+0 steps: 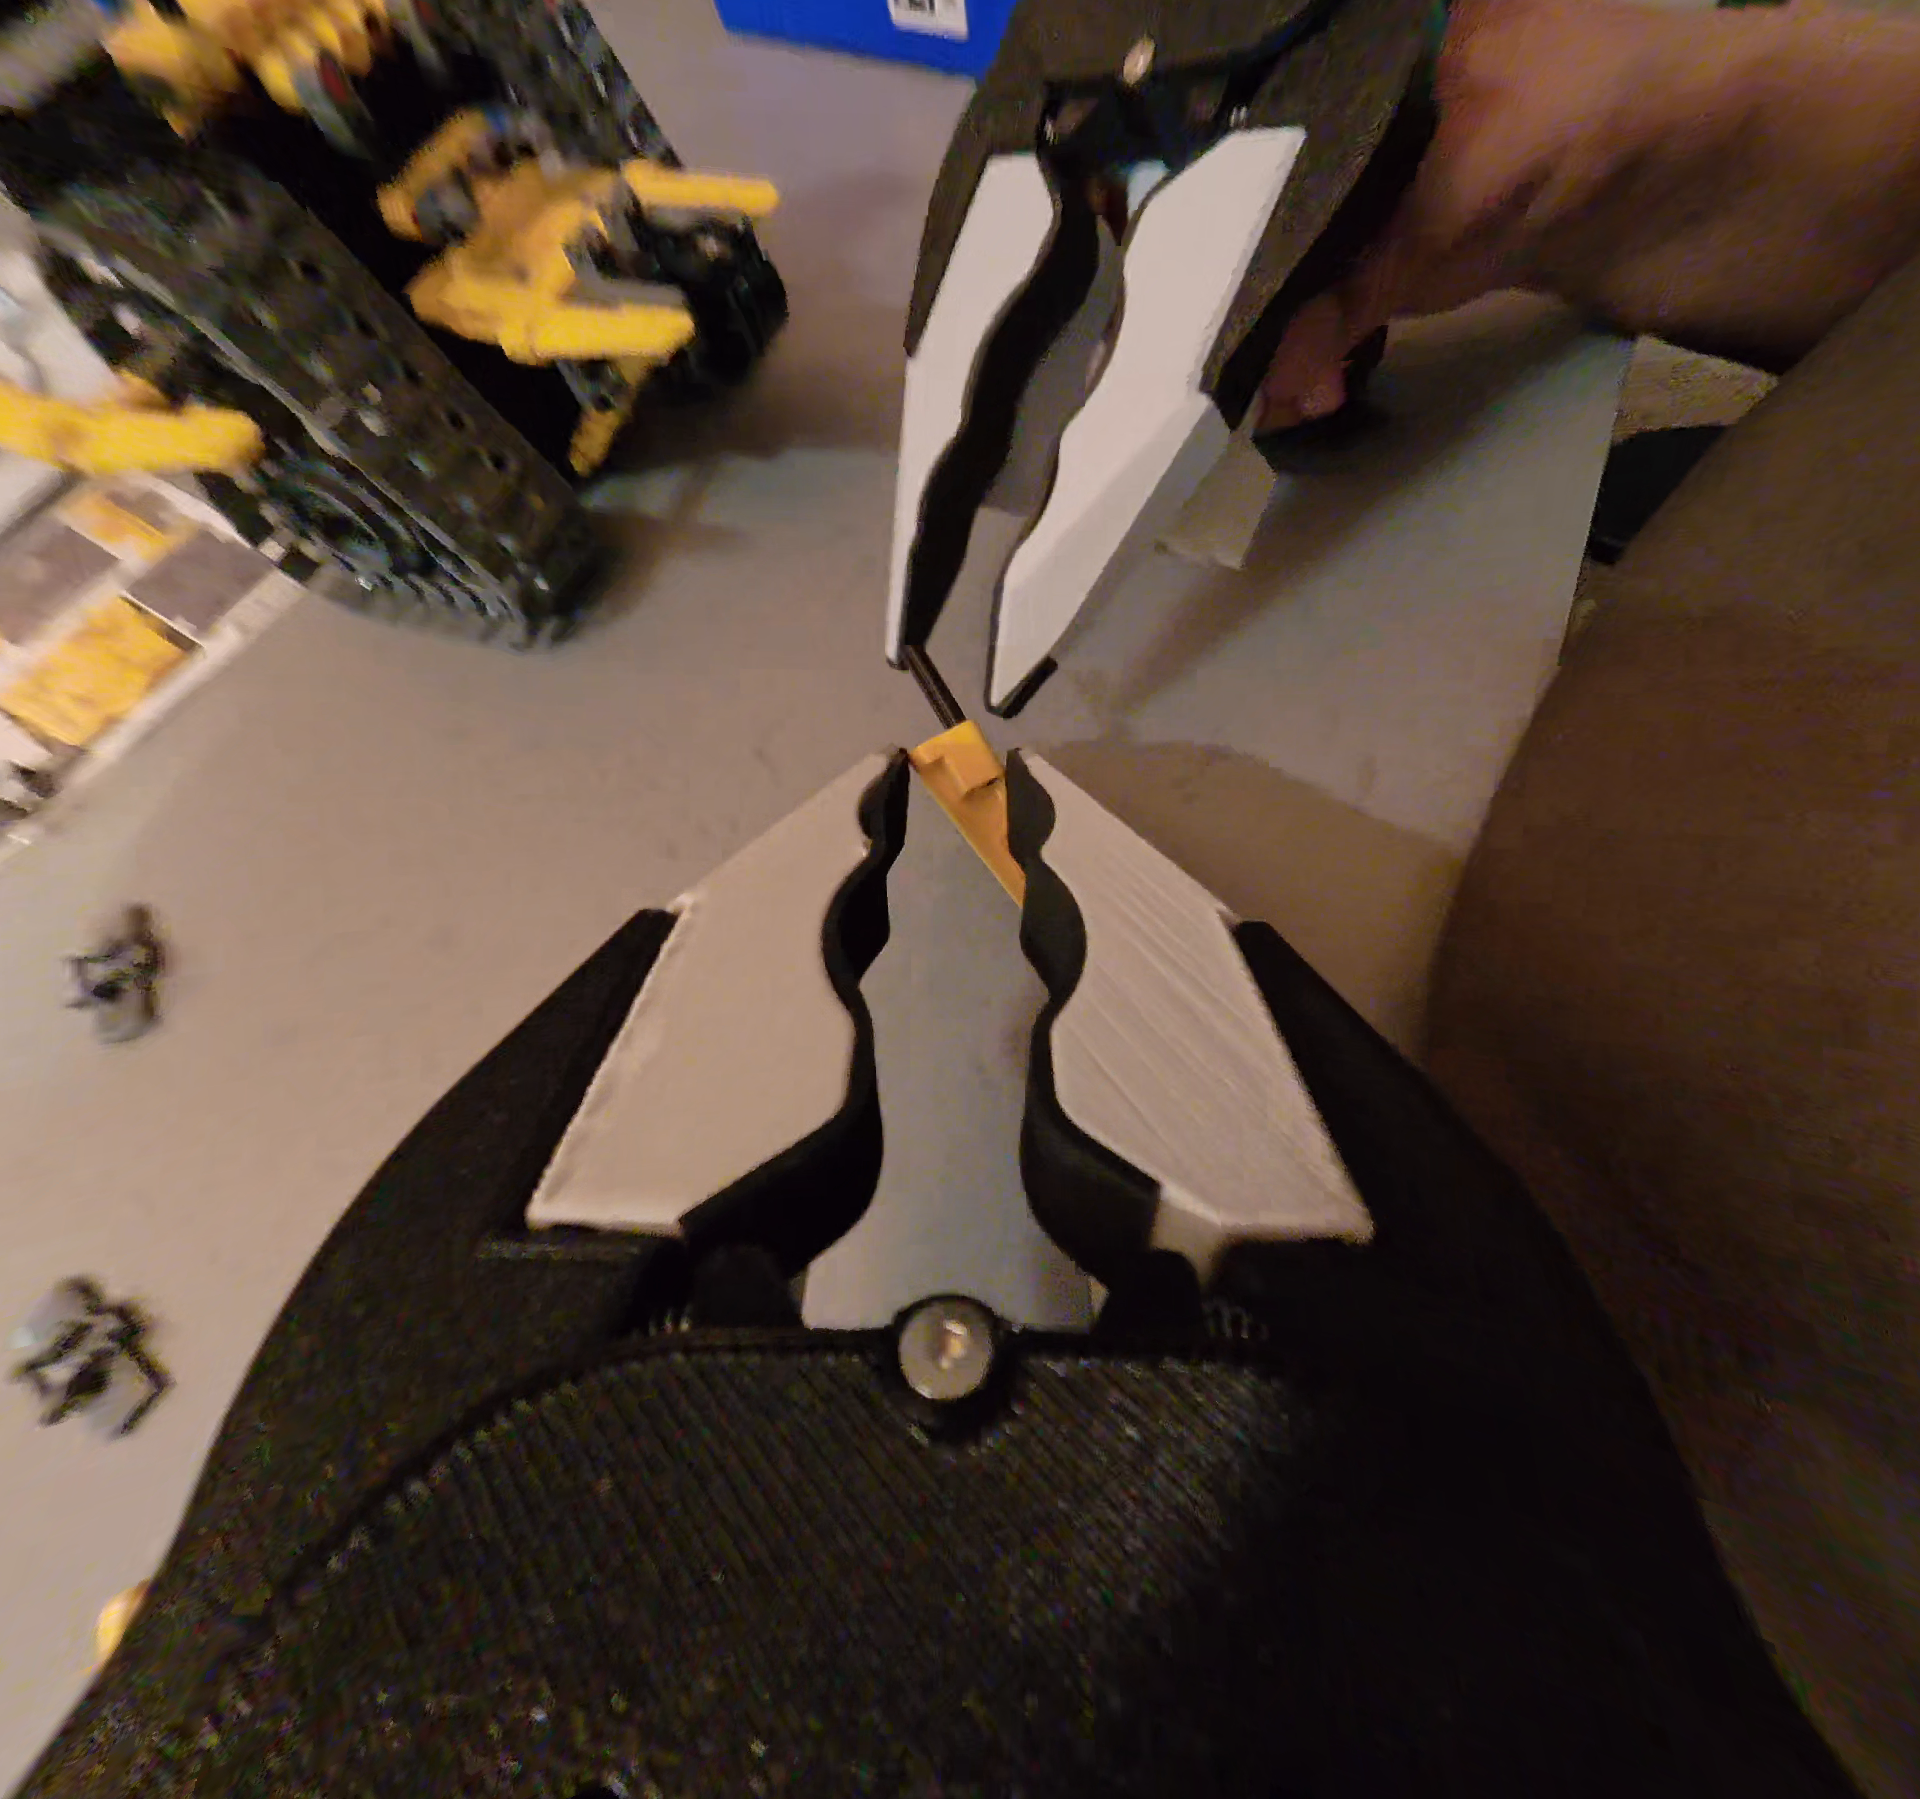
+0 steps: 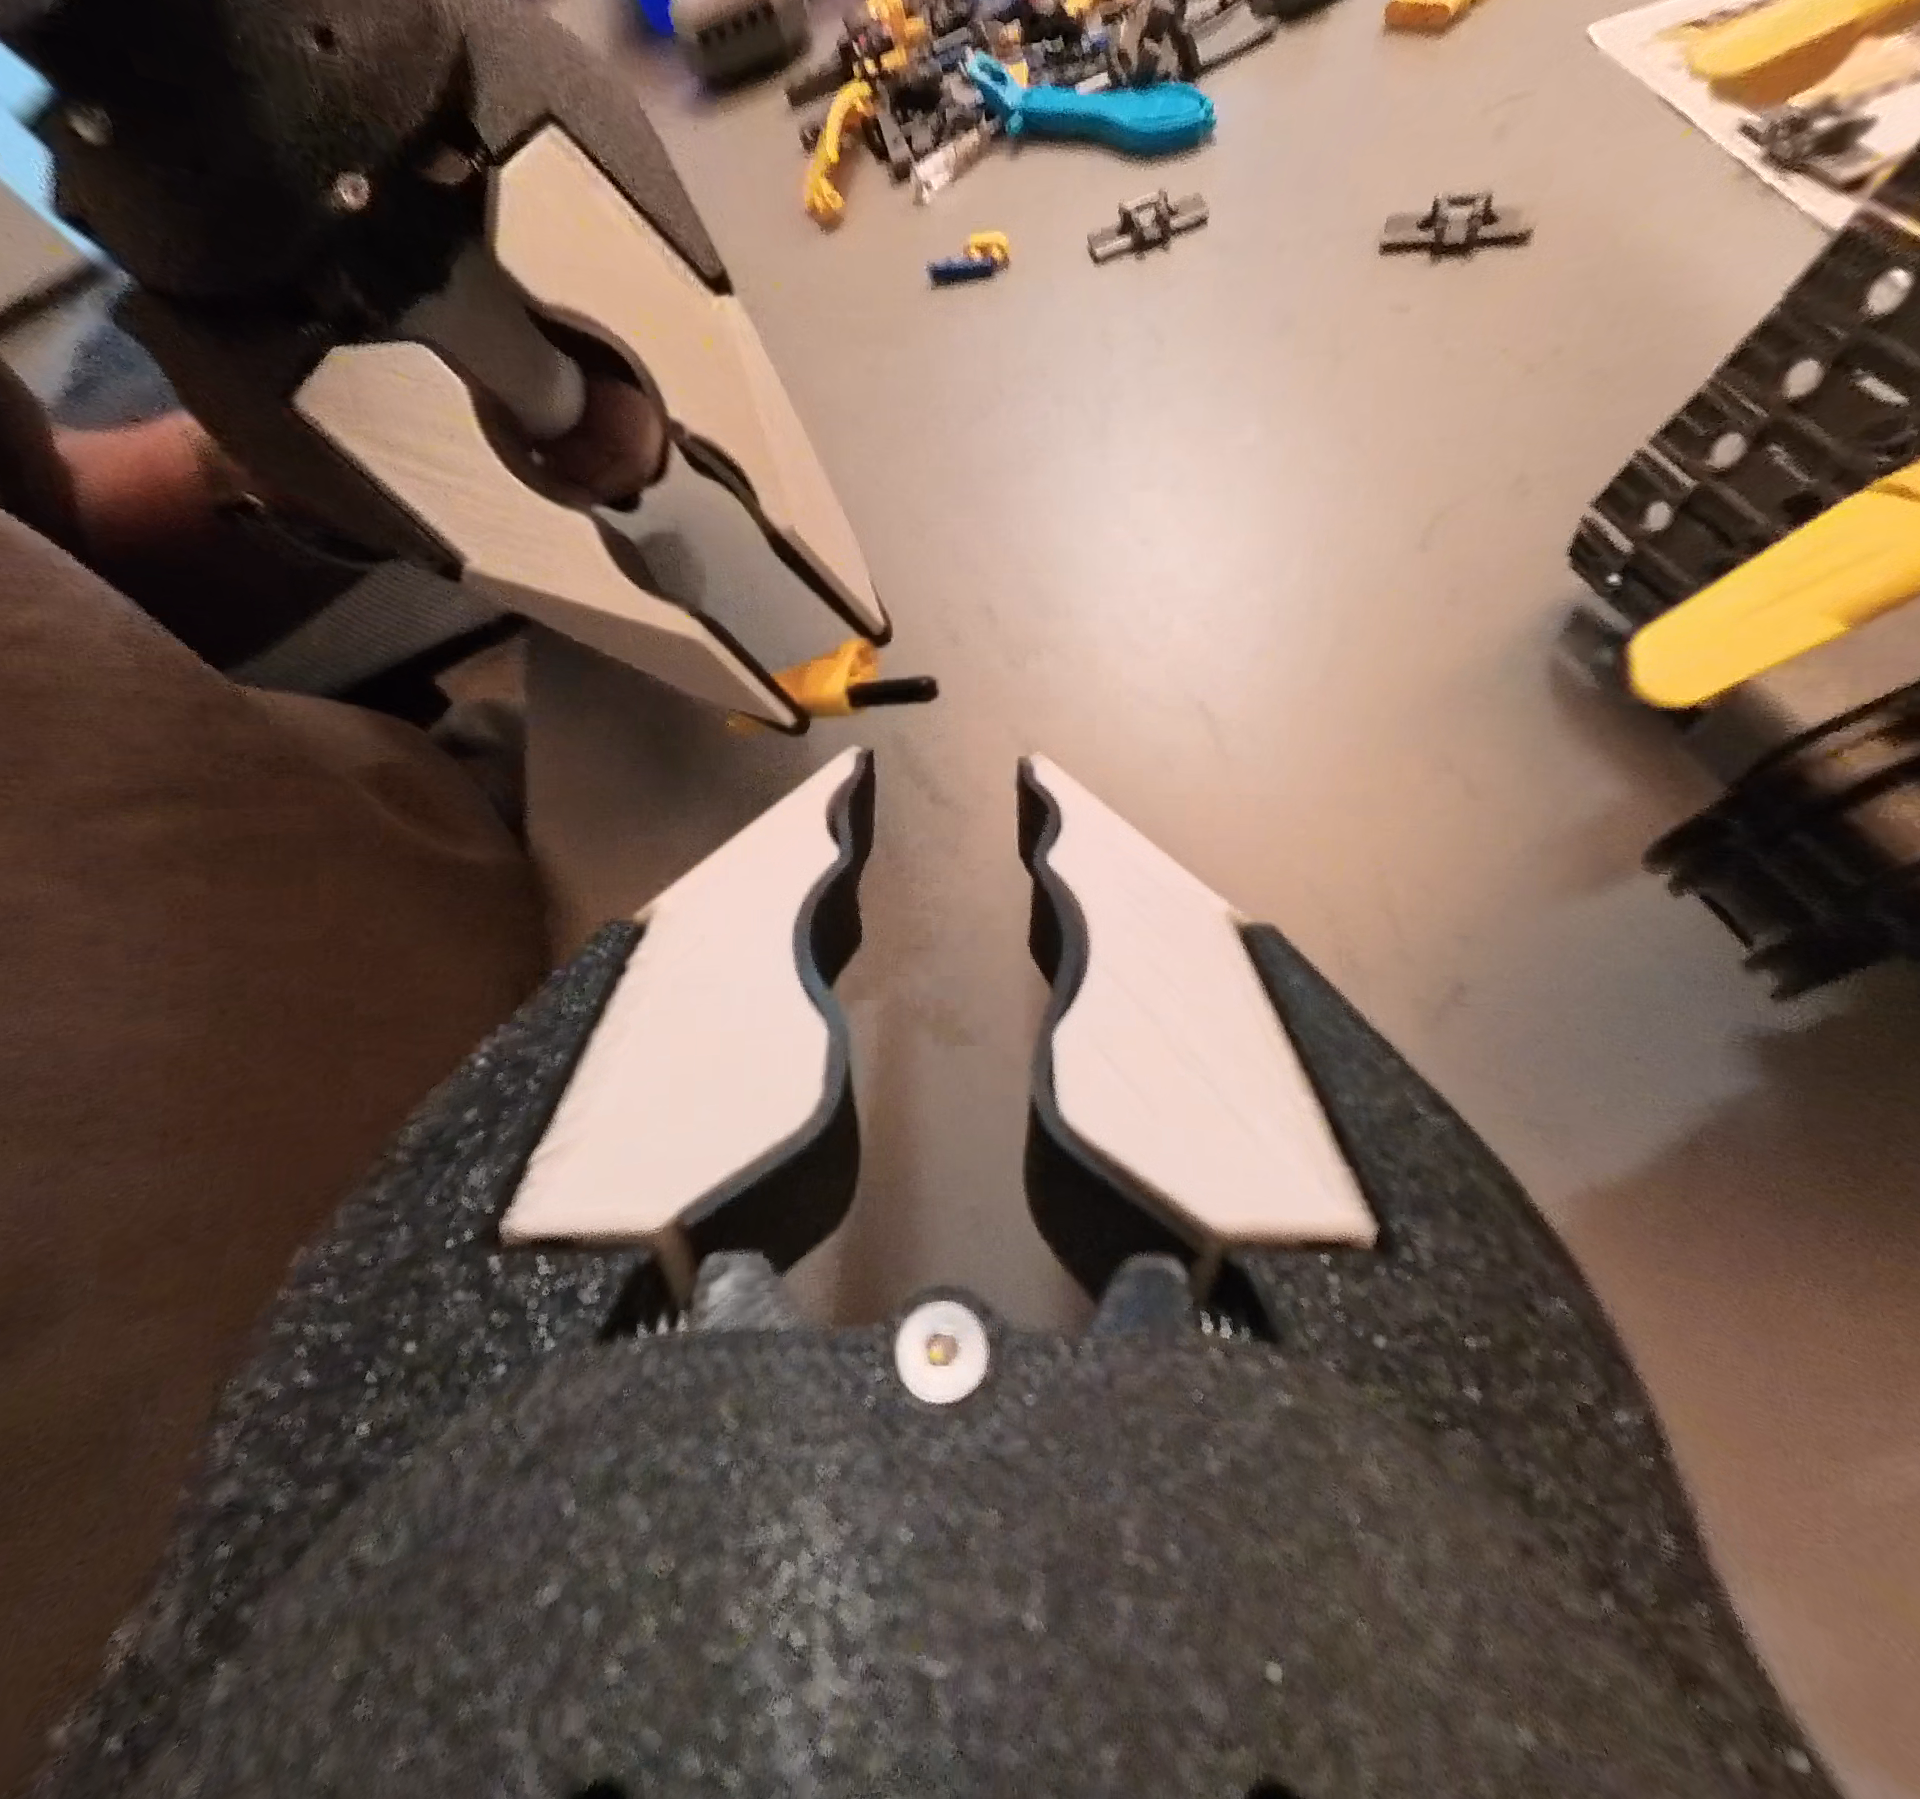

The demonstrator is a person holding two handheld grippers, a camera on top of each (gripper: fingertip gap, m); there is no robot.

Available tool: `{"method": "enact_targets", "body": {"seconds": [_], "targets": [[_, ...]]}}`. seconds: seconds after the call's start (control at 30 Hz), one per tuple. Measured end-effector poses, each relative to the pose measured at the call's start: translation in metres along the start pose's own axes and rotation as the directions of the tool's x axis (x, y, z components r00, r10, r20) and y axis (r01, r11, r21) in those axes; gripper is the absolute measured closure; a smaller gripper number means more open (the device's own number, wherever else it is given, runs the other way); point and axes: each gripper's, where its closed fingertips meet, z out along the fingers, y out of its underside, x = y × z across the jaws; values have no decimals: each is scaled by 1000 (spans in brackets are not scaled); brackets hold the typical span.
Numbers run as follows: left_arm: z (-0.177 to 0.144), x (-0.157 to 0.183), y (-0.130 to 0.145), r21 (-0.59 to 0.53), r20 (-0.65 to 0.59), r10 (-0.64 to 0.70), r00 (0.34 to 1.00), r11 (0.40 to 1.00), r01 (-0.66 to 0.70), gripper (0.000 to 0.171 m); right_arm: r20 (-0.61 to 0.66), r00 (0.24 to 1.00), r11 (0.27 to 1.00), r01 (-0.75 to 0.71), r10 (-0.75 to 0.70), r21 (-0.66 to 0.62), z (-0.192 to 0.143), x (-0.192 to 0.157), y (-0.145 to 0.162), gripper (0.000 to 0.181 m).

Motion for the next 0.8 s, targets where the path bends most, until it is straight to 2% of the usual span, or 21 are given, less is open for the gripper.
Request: {"method": "enact_targets", "body": {"seconds": [0.13, 0.3, 0.57, 0.67, 0.73, 0.8], "targets": [[-8, -2, -13, 66, 58, 73, 996, 995, -77, 157, 108, 990, 991, -101, 91, 86, -3, -9, -14, 160], [-9, -2, -14, 86, 72, 81, 994, 992, -88, 156, 102, 990, 981, -115, 100, 157, -8, -7, -24, 171], [-7, -1, -11, 83, 71, 82, 994, 993, -88, 156, 275, 945, 955, -233, 177, 186, -7, -24, -33, 164], [-6, -2, -9, 74, 81, 94, 992, 992, -100, 156, 273, 947, 958, -225, 172, 177, -5, -25, -32, 169], [-6, -2, -8, 77, 81, 93, 992, 992, -99, 157, 238, 959, 968, -193, 152, 159, -1, -24, -29, 178], [-5, -3, -6, 71, 87, 89, 992, 993, -96, 156, 201, 973, 977, -147, 115, 155, 1, -24, -29, 178]]}}
